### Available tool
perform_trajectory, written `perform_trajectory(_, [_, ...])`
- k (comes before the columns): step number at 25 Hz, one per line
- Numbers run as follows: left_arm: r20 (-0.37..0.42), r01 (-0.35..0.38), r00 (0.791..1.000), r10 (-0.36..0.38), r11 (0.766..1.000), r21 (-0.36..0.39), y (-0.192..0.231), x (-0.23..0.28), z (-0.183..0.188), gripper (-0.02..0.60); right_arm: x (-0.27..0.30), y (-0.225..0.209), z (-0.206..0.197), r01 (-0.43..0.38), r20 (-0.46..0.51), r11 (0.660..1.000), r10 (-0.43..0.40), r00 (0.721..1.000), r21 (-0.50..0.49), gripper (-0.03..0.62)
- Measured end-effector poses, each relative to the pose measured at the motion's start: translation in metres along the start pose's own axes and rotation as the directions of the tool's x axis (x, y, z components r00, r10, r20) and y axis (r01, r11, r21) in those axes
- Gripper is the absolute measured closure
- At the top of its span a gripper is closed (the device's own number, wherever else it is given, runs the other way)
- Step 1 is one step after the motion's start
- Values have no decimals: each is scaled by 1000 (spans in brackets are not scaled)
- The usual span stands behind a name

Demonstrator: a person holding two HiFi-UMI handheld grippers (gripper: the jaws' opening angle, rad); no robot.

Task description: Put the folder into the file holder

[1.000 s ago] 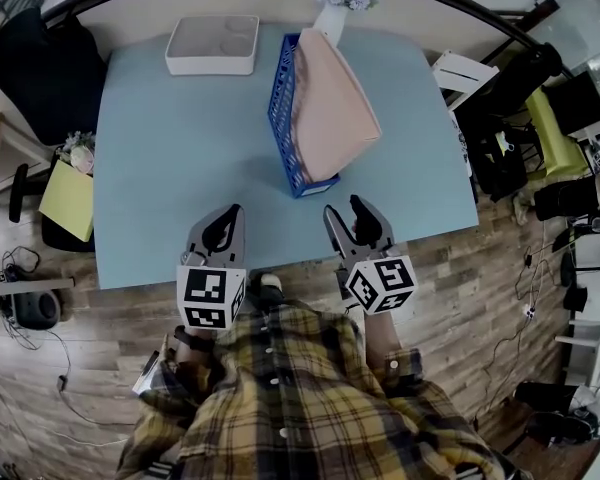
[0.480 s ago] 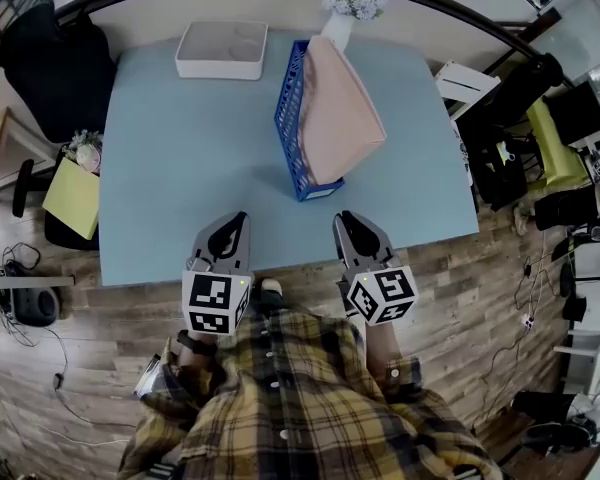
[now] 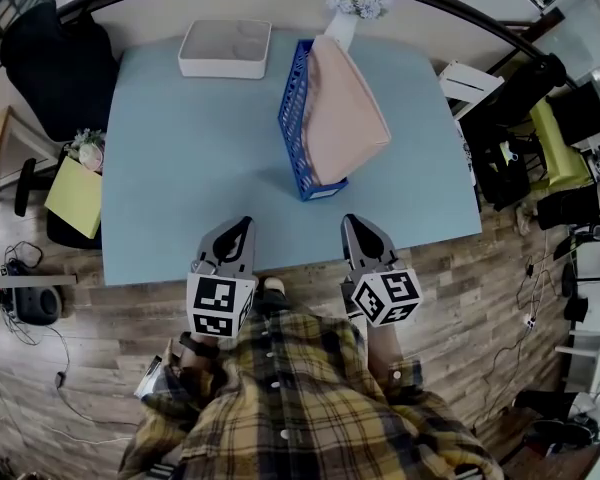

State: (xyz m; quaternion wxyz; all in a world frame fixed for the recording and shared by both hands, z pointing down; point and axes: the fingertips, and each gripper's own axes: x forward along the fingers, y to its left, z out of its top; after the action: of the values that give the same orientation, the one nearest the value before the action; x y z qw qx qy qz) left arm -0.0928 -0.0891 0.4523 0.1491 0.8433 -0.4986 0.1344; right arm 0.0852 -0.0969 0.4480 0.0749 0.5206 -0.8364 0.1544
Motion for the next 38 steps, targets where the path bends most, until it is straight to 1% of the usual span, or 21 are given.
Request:
perform_trajectory(7, [-6,3,1000,-3,1000,-3,4,0,-3,591,1,-1,-3,17,-12,1000,-18,1000,-22,592])
perform_trajectory(13, [-5,3,1000,-3,1000,-5,5,2,-1,591,2,-1,-4,15,-20,1000,-15,1000,-25,592])
perform_trajectory(38, [-6,10,1000,-10,1000,0,3,3,-2,591,-2,-4,-8,25,-19,1000,-25,1000,12,592])
